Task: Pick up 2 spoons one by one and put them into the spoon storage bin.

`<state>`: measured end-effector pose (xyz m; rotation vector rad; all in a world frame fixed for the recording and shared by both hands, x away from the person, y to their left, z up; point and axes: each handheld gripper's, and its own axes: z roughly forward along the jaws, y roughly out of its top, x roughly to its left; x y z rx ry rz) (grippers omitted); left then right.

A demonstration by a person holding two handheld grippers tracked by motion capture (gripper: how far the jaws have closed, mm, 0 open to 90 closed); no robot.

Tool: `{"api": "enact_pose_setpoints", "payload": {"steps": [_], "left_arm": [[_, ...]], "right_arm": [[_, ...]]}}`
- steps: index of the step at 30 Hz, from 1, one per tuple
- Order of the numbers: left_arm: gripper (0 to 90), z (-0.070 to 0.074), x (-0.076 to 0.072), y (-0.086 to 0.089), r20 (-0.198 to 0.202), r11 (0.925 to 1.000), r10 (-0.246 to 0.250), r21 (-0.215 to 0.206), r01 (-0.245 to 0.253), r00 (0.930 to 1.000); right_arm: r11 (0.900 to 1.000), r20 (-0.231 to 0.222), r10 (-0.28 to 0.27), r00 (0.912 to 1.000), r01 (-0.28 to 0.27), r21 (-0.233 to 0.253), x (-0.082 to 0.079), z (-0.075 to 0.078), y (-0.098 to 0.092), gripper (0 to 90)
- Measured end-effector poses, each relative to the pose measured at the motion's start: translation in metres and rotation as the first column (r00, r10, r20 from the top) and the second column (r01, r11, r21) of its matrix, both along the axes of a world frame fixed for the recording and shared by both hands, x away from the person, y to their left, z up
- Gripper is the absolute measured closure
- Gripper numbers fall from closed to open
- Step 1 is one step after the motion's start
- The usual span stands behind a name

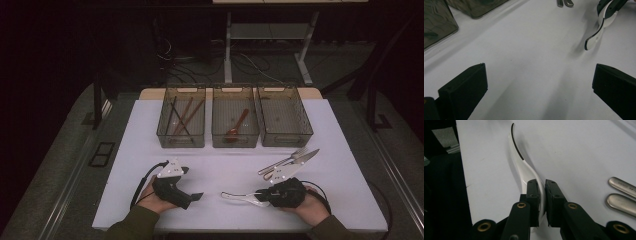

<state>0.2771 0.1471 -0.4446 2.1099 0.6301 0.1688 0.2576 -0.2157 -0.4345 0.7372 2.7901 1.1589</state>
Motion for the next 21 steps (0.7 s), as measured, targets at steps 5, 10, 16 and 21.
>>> {"api": "enact_pose_setpoints", "payload": {"steps": [5, 10, 16, 21], "left_arm": [[0.0, 0.000, 0.000, 0.000, 0.002, 1.0000, -0.002, 0.002, 0.002, 1.0000], [0.0, 0.000, 0.000, 0.000, 0.000, 1.0000, -0.004, 0.003, 0.004, 1.0000], [0.0, -0.001, 0.000, -0.001, -0.003, 1.0000, -0.004, 0.001, 0.004, 1.0000], [0.0, -0.001, 0.000, -0.001, -0.008, 1.0000, -0.004, -0.003, 0.004, 1.0000]], "right_arm": [[1.000, 0.009, -0.022, 0.9997, 0.022, 0.006, 0.002, 0.003, -0.001, 82.2], [0.999, 0.022, -0.042, 0.9989, 0.041, 0.020, 0.006, 0.006, -0.004, 82.2], [0.997, 0.032, -0.067, 0.9972, 0.066, 0.035, 0.009, 0.011, -0.007, 82.2], [0.996, 0.040, -0.083, 0.9957, 0.081, 0.045, 0.013, 0.015, -0.008, 82.2]]}}
